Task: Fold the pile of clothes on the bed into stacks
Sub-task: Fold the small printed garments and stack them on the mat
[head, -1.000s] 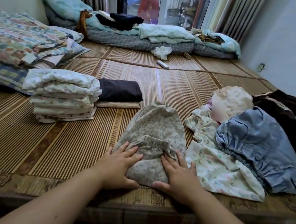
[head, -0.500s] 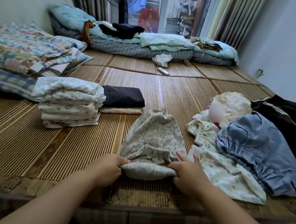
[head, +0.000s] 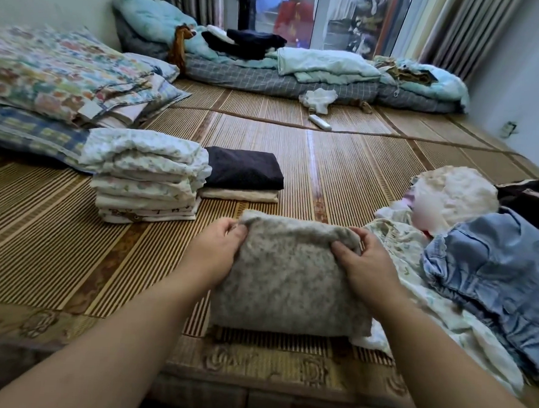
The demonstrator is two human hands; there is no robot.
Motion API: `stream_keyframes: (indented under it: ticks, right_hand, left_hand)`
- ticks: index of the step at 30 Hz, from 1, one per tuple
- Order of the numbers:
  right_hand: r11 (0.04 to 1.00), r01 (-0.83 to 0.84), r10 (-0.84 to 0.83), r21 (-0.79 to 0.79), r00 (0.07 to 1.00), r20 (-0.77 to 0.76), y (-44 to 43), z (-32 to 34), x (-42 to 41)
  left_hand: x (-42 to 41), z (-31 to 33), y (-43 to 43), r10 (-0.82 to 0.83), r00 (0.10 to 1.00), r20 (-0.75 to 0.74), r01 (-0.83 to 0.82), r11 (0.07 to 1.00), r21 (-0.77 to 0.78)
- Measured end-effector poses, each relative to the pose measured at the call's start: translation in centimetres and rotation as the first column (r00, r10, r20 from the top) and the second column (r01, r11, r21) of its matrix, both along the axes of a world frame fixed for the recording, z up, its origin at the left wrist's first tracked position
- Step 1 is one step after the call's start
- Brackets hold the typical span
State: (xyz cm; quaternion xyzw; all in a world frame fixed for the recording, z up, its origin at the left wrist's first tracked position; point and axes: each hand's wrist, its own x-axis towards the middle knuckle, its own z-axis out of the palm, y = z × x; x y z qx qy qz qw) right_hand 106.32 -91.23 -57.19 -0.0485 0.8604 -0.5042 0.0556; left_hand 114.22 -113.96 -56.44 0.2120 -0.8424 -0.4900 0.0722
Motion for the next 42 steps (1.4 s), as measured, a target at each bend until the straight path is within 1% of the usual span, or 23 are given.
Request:
stream_keyframes:
  ticks: [2,3,5,6,7,9,10,12,14,17,19,21,24,27,29,31,34,36,37,40,42]
  right_hand:
    - [0.991,0.079,-0.086,0.108,0.994,0.065,-0.8,-0.9,-1.6]
    - [0.984,0.073,-0.094,0.161,0.988,0.124,-1.1,-1.5,-1.9]
    - [0.968,-0.004,-0.06,0.251,0.967,0.247,-1.2,-2.9,-2.0]
    - [0.962,-0.027,-0.053,0.272,0.957,0.284,-1.2,-3.5,-2.0]
    - [0.96,-0.033,-0.056,0.28,0.951,0.303,-1.2,-4.0,-2.1]
    - [0.948,-0.054,-0.052,0.314,0.946,0.319,-1.0,-4.8,-2.4]
    - [0.932,-0.078,-0.045,0.354,0.944,0.327,-0.9,-5.0,-2.6]
    - [0.9,-0.124,-0.03,0.418,0.939,0.342,-1.1,-5.1,-2.7]
    - [0.88,-0.161,0.0,0.447,0.941,0.339,-1.5,-5.3,-2.7]
    - [0.853,-0.187,0.056,0.487,0.961,0.271,-2.3,-5.2,-2.6]
    - [0.881,-0.167,0.055,0.443,0.966,0.254,-2.6,-5.1,-2.5]
    - [0.913,-0.154,0.05,0.379,0.961,0.271,-2.7,-5.3,-2.4]
    - [0.971,-0.097,0.027,0.217,0.951,0.307,-2.7,-5.9,-2.1]
    - [1.0,-0.012,0.008,0.01,0.939,0.343,-2.7,-6.3,-2.3]
    - [0.986,0.023,0.05,-0.167,0.906,0.42,-2.7,-6.3,-2.7]
    - [0.946,0.046,0.117,-0.321,0.876,0.469,-2.6,-5.8,-3.6]
    - [0.893,0.026,0.197,-0.45,0.876,0.44,-3.0,-3.4,-6.0]
    - [0.871,-0.023,0.23,-0.491,0.902,0.366,-4.0,-1.0,-8.3]
    - [0.863,-0.044,0.235,-0.504,0.917,0.322,-4.9,0.1,-9.7]
    - [0.845,-0.083,0.227,-0.529,0.95,0.214,-8.8,3.2,-14.3]
    - [0.834,-0.091,0.22,-0.544,0.959,0.177,-12.0,4.4,-17.8]
  left_hand:
    - [-2.2,-0.4,0.5,0.046,0.998,0.038,-0.048,0.997,0.06]
    - [-2.7,-1.0,0.7,0.03,0.994,0.11,-0.043,0.992,0.115]
    - [-2.8,-2.6,1.2,-0.043,0.954,0.298,-0.019,0.979,0.202]
    - [-2.7,-3.5,1.3,-0.067,0.928,0.368,-0.009,0.98,0.199]
    - [-2.6,-4.2,1.4,-0.071,0.911,0.407,0.005,0.987,0.163]
    - [-2.6,-5.2,1.2,-0.059,0.906,0.42,0.037,0.997,0.061]
    - [-2.7,-5.2,1.2,-0.06,0.908,0.414,0.047,0.998,0.042]
    - [-2.9,-5.0,1.1,-0.081,0.904,0.421,0.061,0.996,0.061]
    - [-3.0,-5.0,1.2,-0.107,0.883,0.456,0.084,0.994,0.072]
    - [-2.8,-5.0,1.0,-0.116,0.871,0.477,0.088,0.993,0.08]
    - [-2.7,-5.2,0.7,-0.104,0.882,0.46,0.07,0.993,0.091]
    - [-2.5,-5.4,0.5,-0.082,0.903,0.423,0.034,0.992,0.12]
    - [-2.3,-5.7,0.4,-0.02,0.941,0.337,-0.053,0.976,0.209]
    - [-2.6,-5.7,0.4,-0.01,0.958,0.287,-0.096,0.931,0.352]
    - [-3.2,-5.4,0.3,-0.014,0.963,0.27,-0.112,0.886,0.449]
    - [-4.2,-4.9,-0.1,-0.013,0.972,0.233,-0.104,0.87,0.482]
    - [-6.7,-3.0,-1.2,-0.025,0.988,0.154,-0.053,0.877,0.477]
    - [-9.2,-0.9,-2.6,-0.021,0.997,0.077,-0.015,0.894,0.447]
    - [-10.6,0.3,-3.6,-0.011,0.999,0.039,-0.006,0.913,0.407]
    - [-15.0,4.0,-7.0,0.037,0.998,-0.049,-0.028,0.984,0.179]
    - [-18.2,5.9,-9.5,0.065,0.994,-0.092,-0.062,0.998,0.029]
